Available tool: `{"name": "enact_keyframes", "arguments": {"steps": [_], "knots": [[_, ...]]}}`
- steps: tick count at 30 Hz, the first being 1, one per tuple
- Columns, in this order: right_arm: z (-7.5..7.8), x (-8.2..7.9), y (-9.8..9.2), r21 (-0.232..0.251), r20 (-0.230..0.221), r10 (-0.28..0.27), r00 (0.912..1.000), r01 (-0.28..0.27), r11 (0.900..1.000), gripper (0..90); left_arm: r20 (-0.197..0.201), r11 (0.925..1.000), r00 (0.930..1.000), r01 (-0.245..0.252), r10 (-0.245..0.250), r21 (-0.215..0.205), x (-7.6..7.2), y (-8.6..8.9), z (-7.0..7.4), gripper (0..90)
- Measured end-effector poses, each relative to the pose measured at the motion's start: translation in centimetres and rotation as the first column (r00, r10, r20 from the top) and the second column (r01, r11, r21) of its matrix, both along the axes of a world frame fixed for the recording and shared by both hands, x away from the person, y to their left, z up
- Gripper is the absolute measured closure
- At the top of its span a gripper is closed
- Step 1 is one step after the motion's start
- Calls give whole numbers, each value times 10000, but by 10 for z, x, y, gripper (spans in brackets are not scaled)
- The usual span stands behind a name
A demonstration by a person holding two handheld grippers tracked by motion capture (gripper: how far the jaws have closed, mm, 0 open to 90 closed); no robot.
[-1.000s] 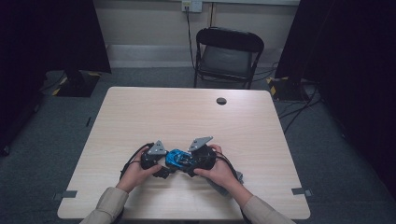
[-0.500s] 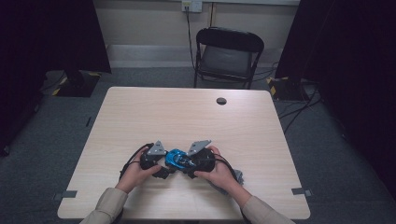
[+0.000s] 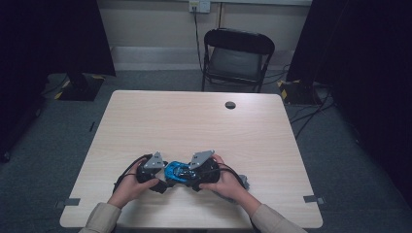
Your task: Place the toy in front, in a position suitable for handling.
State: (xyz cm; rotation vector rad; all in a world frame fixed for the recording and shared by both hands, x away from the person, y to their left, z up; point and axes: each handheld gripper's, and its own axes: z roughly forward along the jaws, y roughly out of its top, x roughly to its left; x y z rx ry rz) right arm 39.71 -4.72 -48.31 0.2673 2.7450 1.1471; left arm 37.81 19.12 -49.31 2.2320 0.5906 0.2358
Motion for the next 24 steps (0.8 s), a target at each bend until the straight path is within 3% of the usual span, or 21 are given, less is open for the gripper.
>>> {"name": "enact_keyframes", "arguments": {"steps": [2,6,11,18,24], "knots": [[-1,-1,1,-196,12,179,9998,-179,9996,276,76,9999,9999,-113,113,1,-1,5,0,159],[-2,2,-2,-146,-233,249,9994,-253,9996,275,161,9997,9998,-123,127,-224,-1,8,2,168],[-4,7,-3,-110,-702,195,9973,-203,9997,273,60,9996,9999,89,-88,-280,0,2,-2,191],[-4,6,-4,-111,-711,64,9974,-72,9999,267,-10,9992,9993,387,-387,-82,1,-8,-7,201],[12,-3,-24,675,-500,-416,9979,450,9967,211,-35,9993,9993,377,-377,-72,1,-9,-7,198]]}}
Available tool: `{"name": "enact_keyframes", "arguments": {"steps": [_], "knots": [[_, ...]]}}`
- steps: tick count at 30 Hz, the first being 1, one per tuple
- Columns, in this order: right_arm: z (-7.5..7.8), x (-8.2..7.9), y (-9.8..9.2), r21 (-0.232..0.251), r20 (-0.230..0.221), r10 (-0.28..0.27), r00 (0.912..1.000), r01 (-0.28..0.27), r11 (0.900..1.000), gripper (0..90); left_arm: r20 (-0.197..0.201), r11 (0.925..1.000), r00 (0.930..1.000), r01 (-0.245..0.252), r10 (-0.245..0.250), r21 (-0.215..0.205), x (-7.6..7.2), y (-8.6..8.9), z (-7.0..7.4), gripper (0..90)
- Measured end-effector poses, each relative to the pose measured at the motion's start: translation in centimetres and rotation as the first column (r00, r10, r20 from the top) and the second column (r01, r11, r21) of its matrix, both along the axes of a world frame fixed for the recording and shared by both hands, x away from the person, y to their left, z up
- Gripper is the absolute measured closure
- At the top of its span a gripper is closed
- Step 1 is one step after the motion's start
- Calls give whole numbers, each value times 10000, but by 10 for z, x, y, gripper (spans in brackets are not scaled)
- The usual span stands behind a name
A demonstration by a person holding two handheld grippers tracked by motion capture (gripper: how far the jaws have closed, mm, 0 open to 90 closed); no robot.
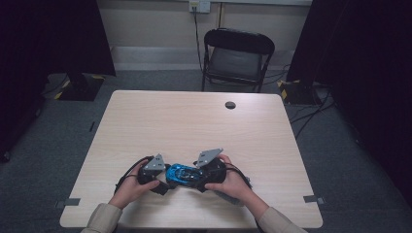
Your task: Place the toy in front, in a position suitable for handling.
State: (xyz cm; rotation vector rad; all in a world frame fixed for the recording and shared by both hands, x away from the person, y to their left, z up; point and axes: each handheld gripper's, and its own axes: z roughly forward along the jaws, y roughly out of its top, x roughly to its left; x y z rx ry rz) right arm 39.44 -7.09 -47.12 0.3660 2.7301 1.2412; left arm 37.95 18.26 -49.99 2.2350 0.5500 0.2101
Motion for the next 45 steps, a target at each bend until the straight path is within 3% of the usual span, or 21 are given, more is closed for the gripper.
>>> {"name": "enact_keyframes", "arguments": {"steps": [3,9,14,19,22,26,33,40,45], "knots": [[11,-7,-21,-68,92,-275,9996,276,9996,212,38,10000,10000,-3,3,42,0,0,0,198],[11,-23,-60,-312,106,-960,9953,962,9949,223,137,9999,9999,-22,20,145,-2,-1,0,199],[8,-40,-77,-323,52,-1274,9918,1275,9913,237,140,9999,9999,-80,79,74,-2,2,0,214],[-1,-52,-88,-832,145,-1549,9878,1556,9843,260,253,10000,9996,-80,80,12,-2,0,1,187],[-9,-53,-91,-1085,72,-1673,9859,1671,9799,265,350,9999,9993,117,-119,79,1,-4,2,150],[-15,-53,-90,-1257,451,-1641,9854,1685,9776,303,293,9997,9995,100,-106,203,3,-10,0,148],[-15,-51,-94,-1154,767,-1835,9800,1916,9747,481,417,9997,9991,11,-21,238,0,-13,0,145],[-13,-49,-94,-1433,987,-1933,9762,2062,9680,644,397,9995,9991,-161,151,264,-2,-13,0,152],[-10,-47,-95,-1406,776,-2224,9719,2315,9626,727,280,9995,9994,-222,216,213,-3,-13,0,159]]}}
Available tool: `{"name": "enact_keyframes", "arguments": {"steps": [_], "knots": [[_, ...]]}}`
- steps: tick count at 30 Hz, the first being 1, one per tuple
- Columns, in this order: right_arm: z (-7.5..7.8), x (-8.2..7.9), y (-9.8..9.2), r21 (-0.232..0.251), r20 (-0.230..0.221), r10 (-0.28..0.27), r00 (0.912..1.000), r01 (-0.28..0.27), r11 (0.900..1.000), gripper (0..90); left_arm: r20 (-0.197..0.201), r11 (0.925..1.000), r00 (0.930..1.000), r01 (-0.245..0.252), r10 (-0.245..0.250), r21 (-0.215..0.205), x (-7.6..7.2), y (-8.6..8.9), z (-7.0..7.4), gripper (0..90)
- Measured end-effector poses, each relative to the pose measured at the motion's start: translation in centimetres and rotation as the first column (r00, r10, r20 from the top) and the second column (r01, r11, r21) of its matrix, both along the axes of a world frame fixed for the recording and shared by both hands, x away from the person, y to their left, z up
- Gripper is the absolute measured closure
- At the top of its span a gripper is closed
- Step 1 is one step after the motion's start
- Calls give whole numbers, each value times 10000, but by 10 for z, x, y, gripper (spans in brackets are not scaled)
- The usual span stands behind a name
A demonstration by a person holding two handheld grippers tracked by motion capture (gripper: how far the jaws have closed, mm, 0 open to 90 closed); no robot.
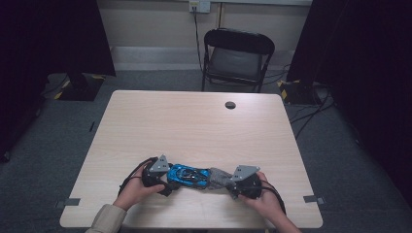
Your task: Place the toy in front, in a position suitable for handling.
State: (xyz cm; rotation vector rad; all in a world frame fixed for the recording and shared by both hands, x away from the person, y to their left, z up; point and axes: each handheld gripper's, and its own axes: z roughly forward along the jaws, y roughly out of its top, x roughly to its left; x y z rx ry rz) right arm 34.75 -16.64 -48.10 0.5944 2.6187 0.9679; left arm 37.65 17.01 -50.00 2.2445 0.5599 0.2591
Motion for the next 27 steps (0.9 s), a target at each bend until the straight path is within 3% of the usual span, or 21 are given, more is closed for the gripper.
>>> {"name": "enact_keyframes", "arguments": {"steps": [3,11,17,20,27], "knots": [[4,4,-7,561,-357,-152,9992,172,9983,733,-116,10000,9999,-49,49,2,1,1,0,160],[35,9,-20,1222,-225,-333,9992,358,9919,733,-179,9999,9998,-114,114,-14,1,1,0,157],[50,15,11,1506,-179,191,9997,-162,9885,731,-215,9999,9997,-117,118,5,1,2,0,155],[51,19,27,1505,-192,473,9987,-438,9876,730,-377,9996,9991,-205,197,-203,2,3,0,155],[48,32,70,1388,-436,988,9942,-919,9860,730,-359,9998,9993,-55,47,-210,1,5,0,183]]}}
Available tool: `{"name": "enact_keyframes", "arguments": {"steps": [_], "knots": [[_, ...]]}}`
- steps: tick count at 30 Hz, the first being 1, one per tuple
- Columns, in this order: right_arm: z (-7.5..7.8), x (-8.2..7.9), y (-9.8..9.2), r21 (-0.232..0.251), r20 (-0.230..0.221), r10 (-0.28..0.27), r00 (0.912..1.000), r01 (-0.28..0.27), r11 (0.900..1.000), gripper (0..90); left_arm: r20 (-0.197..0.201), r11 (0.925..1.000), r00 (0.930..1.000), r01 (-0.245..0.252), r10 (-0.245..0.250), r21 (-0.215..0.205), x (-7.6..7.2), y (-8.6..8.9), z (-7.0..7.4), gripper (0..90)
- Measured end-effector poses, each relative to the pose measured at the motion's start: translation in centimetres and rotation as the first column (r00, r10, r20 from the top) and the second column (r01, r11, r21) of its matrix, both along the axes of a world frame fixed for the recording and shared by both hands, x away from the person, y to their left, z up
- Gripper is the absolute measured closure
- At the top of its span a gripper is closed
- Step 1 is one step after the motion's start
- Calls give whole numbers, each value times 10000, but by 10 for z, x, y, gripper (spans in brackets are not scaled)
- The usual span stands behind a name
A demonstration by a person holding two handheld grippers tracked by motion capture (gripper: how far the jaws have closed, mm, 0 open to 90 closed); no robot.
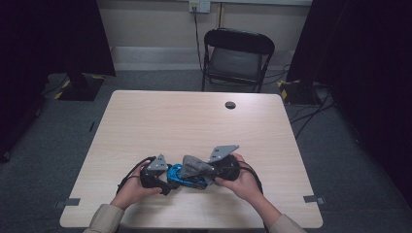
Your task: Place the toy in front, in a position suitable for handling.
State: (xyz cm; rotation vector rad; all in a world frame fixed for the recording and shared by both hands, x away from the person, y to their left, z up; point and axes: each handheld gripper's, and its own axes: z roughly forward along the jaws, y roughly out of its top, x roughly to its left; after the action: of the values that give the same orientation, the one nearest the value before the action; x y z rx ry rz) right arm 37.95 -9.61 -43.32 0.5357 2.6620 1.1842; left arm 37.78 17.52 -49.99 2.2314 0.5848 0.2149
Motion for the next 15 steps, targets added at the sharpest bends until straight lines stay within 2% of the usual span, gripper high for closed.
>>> {"name": "enact_keyframes", "arguments": {"steps": [7,9,12,15], "knots": [[-2,7,38,-298,62,632,9980,-630,9976,730,0,10000,10000,-71,71,0,0,1,0,184],[-3,6,46,-596,165,841,9963,-830,9948,729,-48,9999,9999,-142,141,-80,-1,2,0,182],[-11,5,55,-1136,264,1132,9932,-1095,9875,726,-40,9997,9997,-230,230,-79,-1,3,0,183],[-12,4,58,-1238,402,1234,9915,-1176,9853,725,-44,9996,9996,-270,269,-43,-2,4,0,181]]}}
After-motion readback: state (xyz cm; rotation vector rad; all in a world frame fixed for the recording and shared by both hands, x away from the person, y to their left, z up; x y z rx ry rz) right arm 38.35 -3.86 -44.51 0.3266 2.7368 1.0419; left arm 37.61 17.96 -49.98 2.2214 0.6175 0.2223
